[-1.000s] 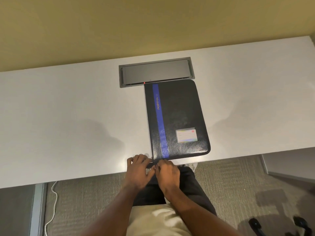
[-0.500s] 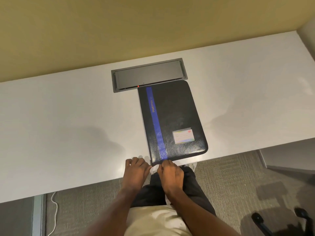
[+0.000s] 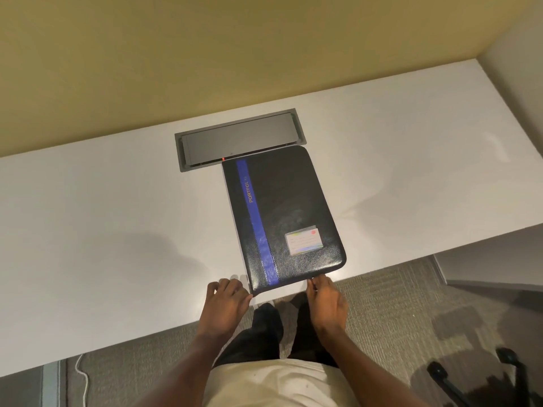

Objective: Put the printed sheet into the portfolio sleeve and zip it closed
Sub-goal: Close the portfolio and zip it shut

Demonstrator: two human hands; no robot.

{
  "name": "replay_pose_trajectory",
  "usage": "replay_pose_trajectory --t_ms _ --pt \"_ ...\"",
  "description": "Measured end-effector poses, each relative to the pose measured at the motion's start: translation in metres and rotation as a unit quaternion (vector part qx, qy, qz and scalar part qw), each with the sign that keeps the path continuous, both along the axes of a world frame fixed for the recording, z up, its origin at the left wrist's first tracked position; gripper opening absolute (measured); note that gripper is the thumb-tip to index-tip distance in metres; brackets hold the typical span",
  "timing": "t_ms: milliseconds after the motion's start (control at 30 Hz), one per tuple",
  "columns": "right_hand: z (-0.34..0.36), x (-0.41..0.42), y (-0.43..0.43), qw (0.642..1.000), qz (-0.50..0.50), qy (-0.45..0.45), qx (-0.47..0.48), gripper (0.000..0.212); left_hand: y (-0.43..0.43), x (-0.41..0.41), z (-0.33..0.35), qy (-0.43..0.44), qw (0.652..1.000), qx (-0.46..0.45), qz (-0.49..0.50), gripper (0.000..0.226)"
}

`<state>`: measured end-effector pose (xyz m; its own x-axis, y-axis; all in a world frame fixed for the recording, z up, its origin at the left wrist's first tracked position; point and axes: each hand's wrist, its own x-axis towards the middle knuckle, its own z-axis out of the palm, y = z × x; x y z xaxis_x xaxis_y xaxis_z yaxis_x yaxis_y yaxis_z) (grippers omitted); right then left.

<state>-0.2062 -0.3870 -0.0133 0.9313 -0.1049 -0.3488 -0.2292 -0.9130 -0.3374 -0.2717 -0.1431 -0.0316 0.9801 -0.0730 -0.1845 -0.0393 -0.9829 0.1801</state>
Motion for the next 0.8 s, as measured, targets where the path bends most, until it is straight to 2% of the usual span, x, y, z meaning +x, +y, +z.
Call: replay_pose_trajectory --t_ms 100,133,233,333,433,600,800 --pt "0.001 -0.003 0.002 0.997 -0.048 0.004 0.057 0.009 -0.009 0.014 0.013 -0.029 0.996 -0.075 0.032 0.025" --pt "0.0 -0.004 0.002 0.995 -0.066 0.004 0.075 0.008 -0.015 0.024 0.017 -0.033 0.995 -0.093 0.024 0.027" --pt "-0.006 -0.007 0.003 0.991 -0.083 0.003 0.106 0.006 -0.041 0.057 0.02 -0.017 0.994 -0.102 -0.032 0.06" --pt "-0.01 -0.011 0.001 0.991 -0.065 -0.013 0.118 0.008 -0.07 0.086 0.019 0.046 0.996 -0.048 -0.052 0.101" --pt "-0.004 -0.01 -0.002 0.991 -0.079 -0.025 0.108 0.006 -0.089 0.103 0.014 0.101 0.994 0.0 -0.047 0.123" --pt "-0.003 -0.006 -0.008 0.993 -0.071 -0.031 0.093 0.006 -0.091 0.119 0.004 0.155 0.984 0.04 -0.082 0.129" --pt "-0.005 -0.005 -0.014 0.994 -0.057 -0.046 0.08 0.002 -0.089 0.117 0.002 0.152 0.983 0.047 -0.091 0.118"
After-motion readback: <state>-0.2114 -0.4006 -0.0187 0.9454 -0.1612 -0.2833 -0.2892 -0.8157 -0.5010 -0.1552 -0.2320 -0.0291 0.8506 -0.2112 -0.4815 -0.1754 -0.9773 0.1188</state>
